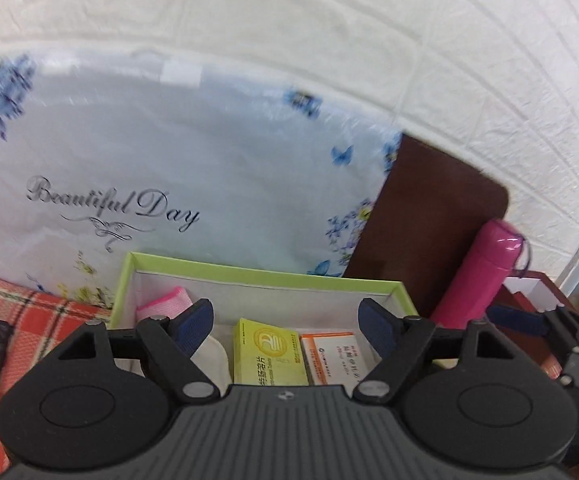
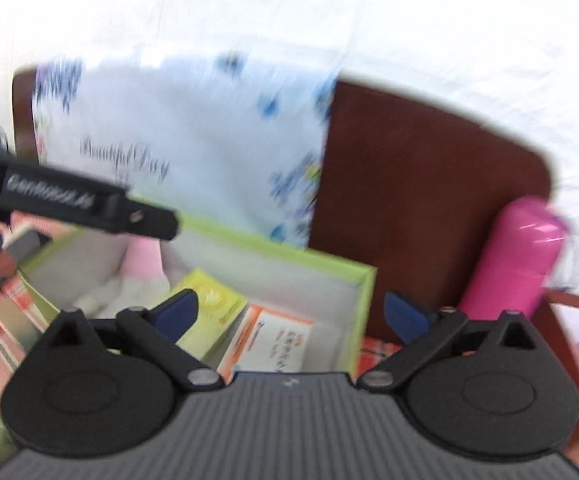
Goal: Organize objects
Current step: 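Open both tools to release the medicine boxes inside the green box, then withdraw both tools back over the table items, then grasp the small olive-green box with the left tool while the right grasps the blue medicine box, then carry both boxes into the lime-green box and open both tools, then withdraw both tools back over the table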
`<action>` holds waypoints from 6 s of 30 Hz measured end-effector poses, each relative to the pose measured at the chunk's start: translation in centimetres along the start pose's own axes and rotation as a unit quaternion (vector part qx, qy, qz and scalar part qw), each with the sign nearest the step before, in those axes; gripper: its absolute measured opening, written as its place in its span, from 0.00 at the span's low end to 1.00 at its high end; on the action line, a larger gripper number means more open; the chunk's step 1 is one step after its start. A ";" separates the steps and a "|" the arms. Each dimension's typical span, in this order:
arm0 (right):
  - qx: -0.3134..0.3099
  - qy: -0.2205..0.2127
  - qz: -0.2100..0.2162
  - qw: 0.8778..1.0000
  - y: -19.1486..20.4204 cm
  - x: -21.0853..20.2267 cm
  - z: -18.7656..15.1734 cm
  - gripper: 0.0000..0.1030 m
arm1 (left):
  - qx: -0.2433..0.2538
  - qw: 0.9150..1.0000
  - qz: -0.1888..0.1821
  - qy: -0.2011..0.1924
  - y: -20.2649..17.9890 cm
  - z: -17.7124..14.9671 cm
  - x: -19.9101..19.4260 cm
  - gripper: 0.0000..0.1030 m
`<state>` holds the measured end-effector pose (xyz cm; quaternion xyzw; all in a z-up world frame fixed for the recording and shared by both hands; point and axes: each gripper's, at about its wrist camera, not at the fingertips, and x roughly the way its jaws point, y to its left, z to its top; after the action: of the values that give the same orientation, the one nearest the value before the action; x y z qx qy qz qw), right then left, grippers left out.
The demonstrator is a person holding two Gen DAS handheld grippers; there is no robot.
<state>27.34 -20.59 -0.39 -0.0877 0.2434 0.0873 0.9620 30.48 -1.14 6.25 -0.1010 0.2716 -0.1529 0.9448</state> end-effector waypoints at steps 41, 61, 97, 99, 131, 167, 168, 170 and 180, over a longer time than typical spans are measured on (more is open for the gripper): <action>-0.039 0.092 -0.131 0.986 7.9 -11.0 -17.9 0.67 | -0.029 0.995 0.045 0.084 -0.3 -18.8 -12.6 0.82; 0.098 0.081 -0.041 0.991 4.3 -15.4 -18.8 0.44 | -0.010 0.980 -0.096 0.171 -0.3 -23.1 -14.7 0.03; 0.021 0.138 0.057 0.989 7.6 -17.0 -19.7 0.60 | 0.025 0.987 0.049 0.154 4.5 -21.0 -13.2 0.42; 0.023 0.142 0.057 0.988 7.4 -17.0 -19.7 0.60 | 0.026 0.986 0.041 0.161 4.4 -20.8 -13.0 0.40; 0.017 0.028 0.064 0.997 2.4 -10.4 -5.3 0.53 | 0.027 0.997 -0.059 0.044 -1.9 -5.4 -7.9 0.22; 0.005 -0.027 0.012 1.000 1.4 -9.2 -5.0 1.00 | 0.027 0.999 -0.021 0.034 -1.9 -6.0 -6.9 0.76; 0.004 -0.026 0.012 1.000 1.6 -10.2 -5.5 1.00 | 0.030 0.999 -0.020 0.033 -2.0 -7.0 -7.9 0.76; 0.009 -0.031 0.020 0.999 2.0 -12.2 -6.8 1.00 | 0.025 0.999 -0.015 0.034 -1.9 -8.5 -9.4 0.76; 0.039 -0.024 0.038 0.998 4.8 -18.5 -14.7 1.00 | -0.028 0.997 -0.002 0.078 -0.8 -16.4 -13.7 0.76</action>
<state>3.68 -21.37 -4.77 -0.0381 0.2263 0.1162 0.9663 10.29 1.09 -0.59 -0.1154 0.3480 -0.1541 0.9175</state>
